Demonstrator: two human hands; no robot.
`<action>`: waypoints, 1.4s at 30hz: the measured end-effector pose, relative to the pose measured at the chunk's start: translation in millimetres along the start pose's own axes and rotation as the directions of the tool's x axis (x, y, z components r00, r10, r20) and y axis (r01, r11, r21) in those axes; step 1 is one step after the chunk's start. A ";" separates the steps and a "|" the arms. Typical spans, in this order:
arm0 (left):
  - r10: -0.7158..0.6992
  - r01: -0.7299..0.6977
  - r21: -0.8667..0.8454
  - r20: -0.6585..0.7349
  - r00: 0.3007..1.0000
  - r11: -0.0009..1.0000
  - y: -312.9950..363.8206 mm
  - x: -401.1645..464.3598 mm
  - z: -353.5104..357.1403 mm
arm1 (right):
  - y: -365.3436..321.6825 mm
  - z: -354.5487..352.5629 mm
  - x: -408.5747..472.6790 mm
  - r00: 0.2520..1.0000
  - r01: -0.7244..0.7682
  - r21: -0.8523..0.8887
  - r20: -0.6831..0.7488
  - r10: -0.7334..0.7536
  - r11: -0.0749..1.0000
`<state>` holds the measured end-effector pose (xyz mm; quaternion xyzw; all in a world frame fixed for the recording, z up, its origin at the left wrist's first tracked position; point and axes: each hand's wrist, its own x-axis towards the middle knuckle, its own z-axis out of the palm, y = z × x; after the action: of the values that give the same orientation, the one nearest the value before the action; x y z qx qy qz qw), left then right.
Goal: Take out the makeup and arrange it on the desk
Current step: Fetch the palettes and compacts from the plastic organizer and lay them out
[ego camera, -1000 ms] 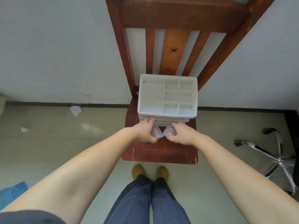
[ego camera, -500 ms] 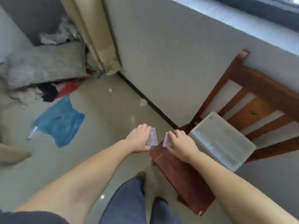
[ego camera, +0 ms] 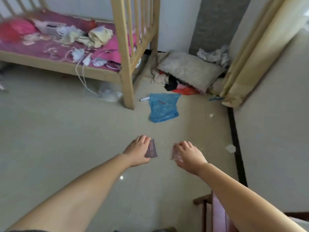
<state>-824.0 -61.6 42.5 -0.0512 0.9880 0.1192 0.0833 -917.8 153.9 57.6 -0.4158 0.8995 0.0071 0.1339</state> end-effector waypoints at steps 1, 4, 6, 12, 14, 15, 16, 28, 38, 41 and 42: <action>-0.045 0.045 -0.005 -0.018 0.999 0.999 -20.4 -18.8 -3.8 | -23.3 -2.8 12.1 0.999 0.046 0.002 -0.004 -0.046 0.999; -0.166 0.165 -0.021 -0.058 0.984 0.986 -83.2 -81.2 -13.3 | -101.9 -8.4 41.7 0.982 0.188 -0.012 -0.007 -0.188 0.982; -0.239 0.238 -0.022 -0.080 0.968 0.971 -125.4 -129.8 -18.4 | -159.9 -10.3 56.6 0.959 0.282 -0.030 -0.003 -0.282 0.959; -0.414 0.416 -0.016 -0.142 0.899 0.909 -245.2 -277.0 -37.0 | -341.5 -7.1 96.9 0.861 0.507 -0.082 0.007 -0.508 0.858; -0.477 0.478 -0.036 -0.165 0.863 0.877 -277.8 -317.4 -41.6 | -398.7 -7.6 108.5 0.817 0.575 -0.093 0.019 -0.576 0.813; -0.509 0.509 -0.050 -0.175 0.843 0.859 -292.7 -335.2 -43.4 | -426.1 -7.9 115.1 0.792 0.610 -0.100 0.024 -0.611 0.786; -0.540 0.538 -0.063 -0.186 0.821 0.841 -307.4 -351.4 -44.5 | -452.1 -8.4 122.5 0.765 0.642 -0.105 0.030 -0.643 0.759; -0.776 0.765 -0.163 -0.248 0.579 0.623 -515.3 -425.7 -68.3 | -698.8 -19.4 285.8 0.490 0.866 -0.149 0.062 -0.869 0.478; -0.907 0.857 -0.303 -0.200 0.370 0.416 -719.5 -435.3 -123.8 | -875.0 -61.1 471.1 0.312 0.946 -0.131 0.124 -0.942 0.296; -0.922 0.867 -0.321 -0.200 0.331 0.381 -789.3 -446.3 -133.0 | -937.5 -61.1 520.0 0.267 0.960 -0.127 0.142 -0.953 0.250; -0.924 0.873 -0.313 -0.207 0.322 0.375 -816.2 -450.7 -136.4 | -961.3 -60.6 537.3 0.259 0.961 -0.138 0.147 -0.955 0.239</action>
<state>-304.0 -847.0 67.5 -0.6163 0.7781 0.1123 -0.0452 -543.5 -883.3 78.2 -0.8879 0.4521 0.0207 0.0826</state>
